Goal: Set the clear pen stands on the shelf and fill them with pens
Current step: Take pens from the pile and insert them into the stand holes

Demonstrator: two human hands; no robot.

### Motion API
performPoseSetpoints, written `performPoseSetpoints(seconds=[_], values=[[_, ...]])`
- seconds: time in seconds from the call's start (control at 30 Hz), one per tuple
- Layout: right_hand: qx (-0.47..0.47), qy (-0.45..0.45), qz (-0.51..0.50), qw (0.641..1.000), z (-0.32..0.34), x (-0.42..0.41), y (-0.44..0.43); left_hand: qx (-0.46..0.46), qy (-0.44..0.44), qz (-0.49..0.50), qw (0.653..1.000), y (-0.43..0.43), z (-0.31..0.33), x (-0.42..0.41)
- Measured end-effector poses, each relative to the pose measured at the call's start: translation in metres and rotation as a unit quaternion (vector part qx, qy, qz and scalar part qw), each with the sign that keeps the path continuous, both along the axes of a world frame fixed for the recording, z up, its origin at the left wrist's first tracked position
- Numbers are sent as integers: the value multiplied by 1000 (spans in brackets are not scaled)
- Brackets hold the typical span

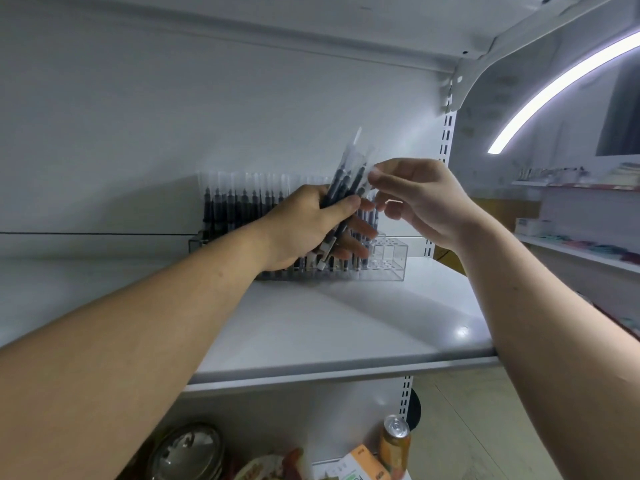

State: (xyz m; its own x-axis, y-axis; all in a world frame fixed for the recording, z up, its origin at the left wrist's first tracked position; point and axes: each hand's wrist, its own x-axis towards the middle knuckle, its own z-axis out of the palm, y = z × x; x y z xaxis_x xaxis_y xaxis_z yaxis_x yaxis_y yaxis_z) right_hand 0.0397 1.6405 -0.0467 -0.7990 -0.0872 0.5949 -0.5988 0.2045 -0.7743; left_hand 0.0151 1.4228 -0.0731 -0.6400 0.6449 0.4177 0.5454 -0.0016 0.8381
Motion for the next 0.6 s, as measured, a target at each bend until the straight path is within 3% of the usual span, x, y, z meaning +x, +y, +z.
performPoseSetpoints(seconds=[0.17,0.37,0.53,0.6], values=[[1,1,-4,1000,2,1,-1,24,-34,-22,999,-1,2,-1],[-175,104,-68,977,10,1,4,18,-5,29,999,-5,4,-1],[-166,158,-168,959,10,-4,8,34,34,71,996,-6,4,-8],[-115,165,-201,959,8,-6,7,45,26,65,997,-6,4,-10]])
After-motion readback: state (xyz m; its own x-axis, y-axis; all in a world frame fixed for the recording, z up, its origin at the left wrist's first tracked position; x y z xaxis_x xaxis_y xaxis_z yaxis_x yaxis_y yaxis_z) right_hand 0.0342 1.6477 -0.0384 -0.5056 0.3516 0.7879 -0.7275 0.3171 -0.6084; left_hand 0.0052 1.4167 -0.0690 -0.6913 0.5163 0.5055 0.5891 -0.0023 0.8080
